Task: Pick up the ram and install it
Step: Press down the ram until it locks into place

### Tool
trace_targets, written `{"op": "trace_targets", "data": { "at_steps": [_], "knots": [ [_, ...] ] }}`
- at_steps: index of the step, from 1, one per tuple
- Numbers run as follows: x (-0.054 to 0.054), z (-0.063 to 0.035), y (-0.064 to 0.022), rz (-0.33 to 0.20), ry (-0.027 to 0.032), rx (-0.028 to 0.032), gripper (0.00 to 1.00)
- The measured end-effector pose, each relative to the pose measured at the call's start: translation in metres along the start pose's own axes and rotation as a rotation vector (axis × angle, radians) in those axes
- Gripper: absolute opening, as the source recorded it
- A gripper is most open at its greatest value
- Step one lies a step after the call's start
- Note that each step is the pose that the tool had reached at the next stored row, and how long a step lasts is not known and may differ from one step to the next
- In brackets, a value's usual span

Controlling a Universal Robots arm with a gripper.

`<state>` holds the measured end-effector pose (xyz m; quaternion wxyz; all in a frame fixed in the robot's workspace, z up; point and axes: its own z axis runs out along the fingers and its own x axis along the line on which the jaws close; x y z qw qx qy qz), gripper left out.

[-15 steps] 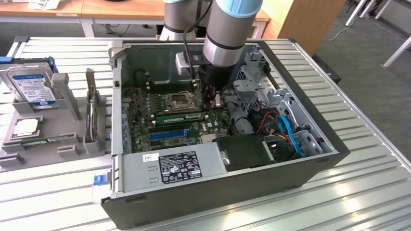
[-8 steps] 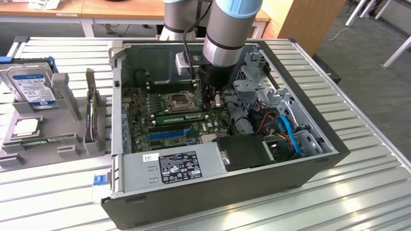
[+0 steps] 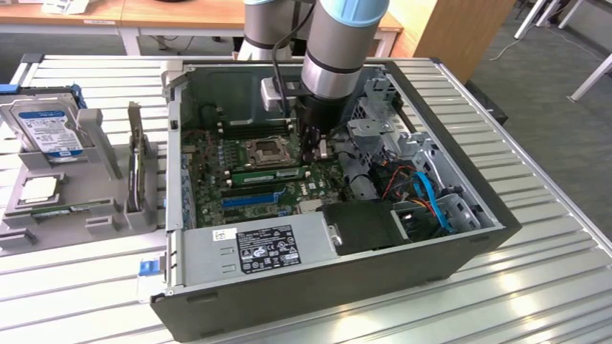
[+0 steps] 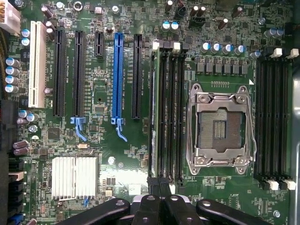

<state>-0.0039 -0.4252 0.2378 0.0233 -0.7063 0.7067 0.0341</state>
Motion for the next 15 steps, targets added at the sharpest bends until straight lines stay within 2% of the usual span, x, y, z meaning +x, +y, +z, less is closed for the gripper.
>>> {"op": "trace_targets", "data": {
  "at_steps": [6, 15],
  "knots": [
    [-0.0001, 0.0005, 0.0000, 0.000, 0.0000, 0.0004, 0.10],
    [0.0005, 0.0069, -0.0001, 0.000, 0.0001, 0.0022, 0.10]
  ]
}}
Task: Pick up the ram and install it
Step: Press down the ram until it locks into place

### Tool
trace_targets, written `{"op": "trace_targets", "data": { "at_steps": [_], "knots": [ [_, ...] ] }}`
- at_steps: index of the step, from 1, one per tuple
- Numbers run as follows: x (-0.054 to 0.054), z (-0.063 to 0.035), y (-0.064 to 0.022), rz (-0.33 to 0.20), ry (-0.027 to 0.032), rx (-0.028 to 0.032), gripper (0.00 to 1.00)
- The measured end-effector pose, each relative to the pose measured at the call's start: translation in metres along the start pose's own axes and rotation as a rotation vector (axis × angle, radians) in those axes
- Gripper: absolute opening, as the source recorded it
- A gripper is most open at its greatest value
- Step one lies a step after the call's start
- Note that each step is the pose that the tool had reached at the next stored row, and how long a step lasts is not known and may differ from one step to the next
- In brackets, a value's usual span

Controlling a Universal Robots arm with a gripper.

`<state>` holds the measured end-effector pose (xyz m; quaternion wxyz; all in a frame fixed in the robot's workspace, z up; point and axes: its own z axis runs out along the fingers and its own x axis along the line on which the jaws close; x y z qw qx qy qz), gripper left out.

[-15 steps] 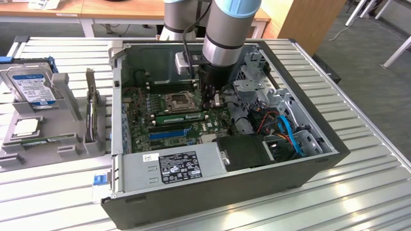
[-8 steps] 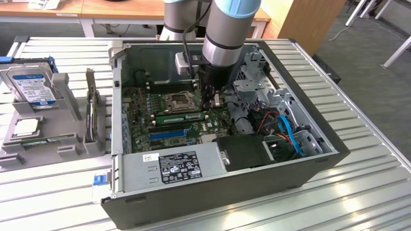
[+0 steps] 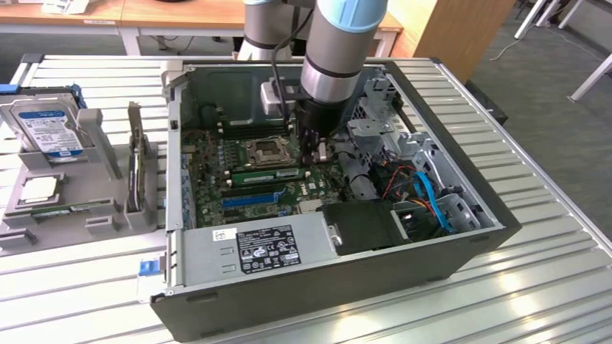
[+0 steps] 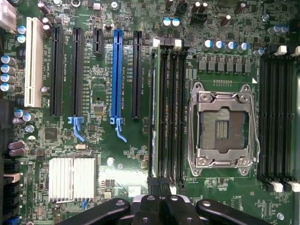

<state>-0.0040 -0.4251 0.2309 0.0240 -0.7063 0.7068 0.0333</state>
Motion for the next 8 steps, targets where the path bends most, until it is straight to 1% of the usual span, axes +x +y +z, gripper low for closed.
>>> {"op": "trace_targets", "data": {
  "at_steps": [8],
  "knots": [
    [-0.0008, 0.0016, 0.0000, 0.000, -0.0002, 0.0002, 0.10]
  ]
}}
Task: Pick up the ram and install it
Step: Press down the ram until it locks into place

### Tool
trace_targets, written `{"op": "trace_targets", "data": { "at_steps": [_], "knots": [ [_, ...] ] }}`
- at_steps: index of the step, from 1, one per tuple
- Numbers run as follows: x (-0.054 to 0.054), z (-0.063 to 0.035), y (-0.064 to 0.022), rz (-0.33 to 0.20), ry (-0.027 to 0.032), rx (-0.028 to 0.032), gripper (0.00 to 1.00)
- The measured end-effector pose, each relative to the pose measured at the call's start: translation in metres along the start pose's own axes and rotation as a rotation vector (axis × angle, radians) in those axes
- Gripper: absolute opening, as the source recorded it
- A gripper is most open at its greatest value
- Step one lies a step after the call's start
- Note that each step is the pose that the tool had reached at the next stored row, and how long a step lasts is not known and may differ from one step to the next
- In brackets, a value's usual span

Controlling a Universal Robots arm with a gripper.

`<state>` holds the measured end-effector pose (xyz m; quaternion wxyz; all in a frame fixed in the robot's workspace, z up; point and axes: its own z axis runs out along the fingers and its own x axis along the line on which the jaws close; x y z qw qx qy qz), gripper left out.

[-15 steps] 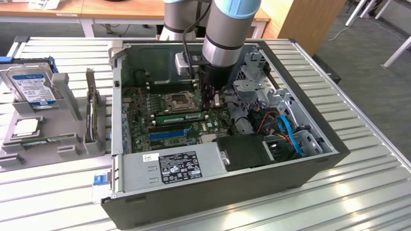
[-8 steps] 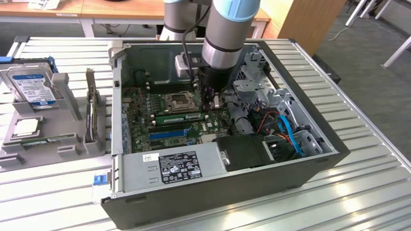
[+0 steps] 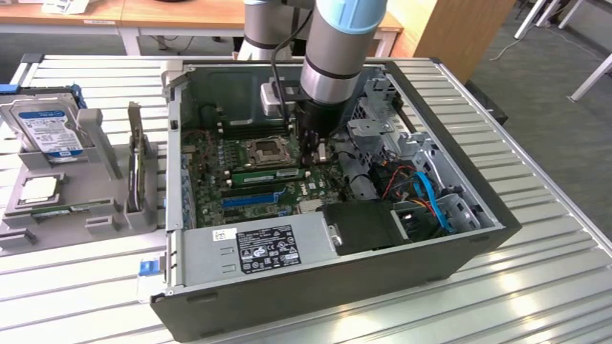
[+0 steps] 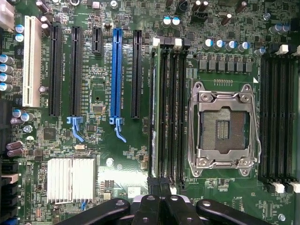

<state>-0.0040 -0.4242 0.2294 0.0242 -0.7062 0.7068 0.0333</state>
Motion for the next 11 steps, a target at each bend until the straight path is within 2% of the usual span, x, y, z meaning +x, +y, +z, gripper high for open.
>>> {"op": "trace_targets", "data": {
  "at_steps": [11],
  "knots": [
    [-0.0004, 0.0022, -0.0001, 0.000, 0.0003, -0.0001, 0.10]
  ]
}}
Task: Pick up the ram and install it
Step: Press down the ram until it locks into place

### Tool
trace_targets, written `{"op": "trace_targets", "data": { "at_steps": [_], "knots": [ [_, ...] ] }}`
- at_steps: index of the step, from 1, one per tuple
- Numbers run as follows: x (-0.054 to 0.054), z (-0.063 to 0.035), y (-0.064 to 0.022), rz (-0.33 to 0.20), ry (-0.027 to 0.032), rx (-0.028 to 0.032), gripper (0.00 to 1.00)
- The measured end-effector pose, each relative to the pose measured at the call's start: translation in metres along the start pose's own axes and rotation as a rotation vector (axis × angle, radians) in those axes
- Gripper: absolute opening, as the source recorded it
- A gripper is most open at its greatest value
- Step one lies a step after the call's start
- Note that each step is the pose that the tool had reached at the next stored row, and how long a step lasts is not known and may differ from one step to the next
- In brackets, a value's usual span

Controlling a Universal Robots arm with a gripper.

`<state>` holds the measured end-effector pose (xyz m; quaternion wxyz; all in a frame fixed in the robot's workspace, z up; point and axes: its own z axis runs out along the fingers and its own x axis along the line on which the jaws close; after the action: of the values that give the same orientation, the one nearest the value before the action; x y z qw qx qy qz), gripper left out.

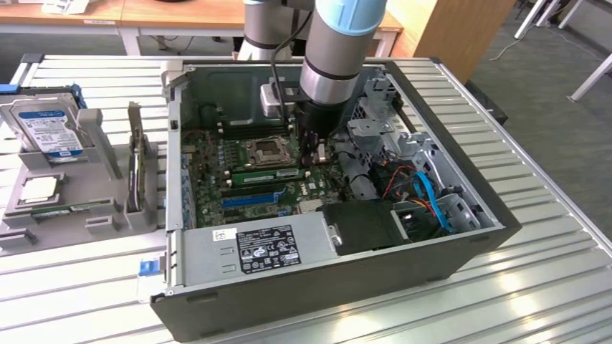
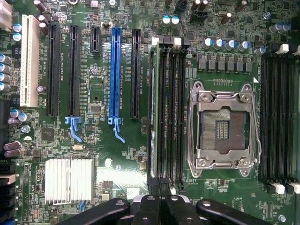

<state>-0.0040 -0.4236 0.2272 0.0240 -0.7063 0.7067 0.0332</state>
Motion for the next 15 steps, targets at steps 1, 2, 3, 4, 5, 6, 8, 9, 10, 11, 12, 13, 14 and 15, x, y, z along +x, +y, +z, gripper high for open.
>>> {"op": "trace_targets", "data": {
  "at_steps": [1, 2, 3, 4, 5, 6, 8, 9, 10, 11, 12, 13, 14, 15],
  "knots": [
    [0.0000, 0.0000, 0.0000, 0.000, 0.0001, 0.0000, 0.10],
    [0.0000, 0.0000, 0.0000, 0.000, 0.0001, 0.0000, 0.10],
    [0.0000, 0.0000, 0.0000, 0.000, 0.0001, 0.0000, 0.10],
    [0.0000, 0.0004, 0.0000, 0.000, -0.0003, 0.0003, 0.10],
    [0.0000, 0.0010, -0.0001, 0.000, -0.0006, 0.0008, 0.10],
    [0.0001, 0.0014, 0.0000, 0.000, -0.0003, 0.0011, 0.10],
    [0.0002, 0.0021, 0.0000, 0.000, 0.0000, 0.0015, 0.10],
    [0.0002, 0.0021, 0.0000, 0.000, 0.0001, 0.0015, 0.10],
    [0.0002, 0.0021, 0.0000, 0.000, 0.0001, 0.0015, 0.10],
    [0.0002, 0.0021, 0.0000, 0.000, 0.0001, 0.0016, 0.10],
    [0.0002, 0.0021, 0.0000, 0.000, 0.0000, 0.0016, 0.10],
    [0.0002, 0.0022, 0.0000, 0.000, -0.0001, 0.0016, 0.10],
    [0.0002, 0.0023, 0.0000, 0.000, -0.0001, 0.0016, 0.10],
    [0.0002, 0.0026, 0.0000, 0.000, -0.0002, 0.0018, 0.10]
  ]
}}
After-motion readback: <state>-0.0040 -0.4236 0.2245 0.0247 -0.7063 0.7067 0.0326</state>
